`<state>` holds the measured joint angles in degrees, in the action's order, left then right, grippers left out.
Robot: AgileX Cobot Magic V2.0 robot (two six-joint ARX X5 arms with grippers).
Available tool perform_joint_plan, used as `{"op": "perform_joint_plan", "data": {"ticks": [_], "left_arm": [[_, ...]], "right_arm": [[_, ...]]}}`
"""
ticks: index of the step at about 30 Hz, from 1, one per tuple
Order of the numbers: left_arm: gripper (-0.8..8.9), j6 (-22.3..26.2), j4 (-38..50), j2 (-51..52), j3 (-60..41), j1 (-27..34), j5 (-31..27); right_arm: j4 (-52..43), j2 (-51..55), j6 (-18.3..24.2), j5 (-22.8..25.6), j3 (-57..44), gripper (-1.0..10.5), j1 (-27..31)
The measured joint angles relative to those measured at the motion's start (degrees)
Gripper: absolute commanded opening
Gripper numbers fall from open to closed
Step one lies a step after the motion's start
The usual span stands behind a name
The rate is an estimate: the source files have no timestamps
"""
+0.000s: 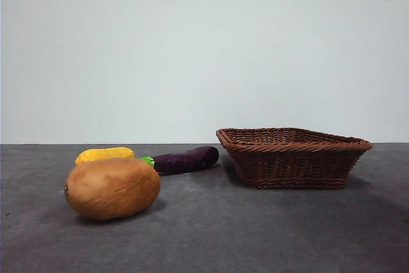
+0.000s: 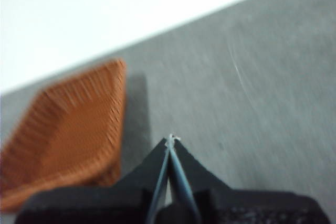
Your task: Help me put the vegetables on the table into the basket
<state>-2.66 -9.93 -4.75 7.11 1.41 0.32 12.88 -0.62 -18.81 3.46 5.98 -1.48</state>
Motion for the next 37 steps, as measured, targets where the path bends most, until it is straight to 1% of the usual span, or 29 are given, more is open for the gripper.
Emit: {"op": "perform_joint_plan", "data": {"ticks": [3, 6, 11, 15, 18, 24, 27, 30, 32, 34, 35, 37], "left_arm": [[-0.03, -0.83, 0.20, -1.88, 4.20, 0.00, 1.51], [-0.03, -2.45, 0.17, -4.66, 8.02, -0.02, 5.77], [-0.04, -5.81, 0.15, -11.34, 15.04, 0.00, 12.96], [-0.04, -8.87, 0.15, -18.23, 21.31, 0.00, 18.95], [-0.03, -10.82, 0.11, -23.65, 25.81, 0.00, 24.70], [-0.03, -14.71, -0.83, -34.82, 34.42, -0.02, 39.43], [-0.03, -16.00, -2.89, -39.60, 37.86, -0.02, 44.70], [-0.03, -16.48, -5.49, -43.93, 40.72, -0.02, 49.44], [-0.03, -16.55, -6.43, -47.54, 41.92, -0.02, 53.79], [-0.03, -16.81, -6.88, -50.86, 42.12, -0.02, 57.99], [-0.03, -16.96, -7.45, -52.02, 42.16, -0.13, 59.14], [-0.03, -17.03, -9.44, -53.62, 42.16, -1.01, 59.47]], "right_arm": [[-0.28, -0.52, -0.33, -0.04, 3.82, 0.0, 0.00], [0.63, -2.32, -0.50, -0.11, 8.11, 0.0, 0.00], [5.14, -7.69, -0.68, -1.62, 16.26, 0.0, 0.00], [9.81, -14.08, -0.72, -4.04, 23.67, 0.0, 0.00], [14.03, -19.54, -0.70, -7.04, 29.09, 0.0, 0.00], [24.50, -31.17, -0.72, -12.35, 38.80, 0.0, 0.00], [27.98, -36.28, -0.90, -13.03, 42.21, 0.0, 0.00], [29.14, -40.54, -2.27, -13.55, 44.46, 0.0, 0.00], [27.82, -43.98, -2.91, -16.74, 45.92, 0.0, 0.00], [25.05, -48.24, -2.62, -23.34, 47.74, 0.0, 0.00], [24.61, -50.90, -2.03, -26.71, 49.00, 0.0, 0.00], [25.68, -57.48, -0.35, -30.88, 52.22, 0.0, -0.02]]}}
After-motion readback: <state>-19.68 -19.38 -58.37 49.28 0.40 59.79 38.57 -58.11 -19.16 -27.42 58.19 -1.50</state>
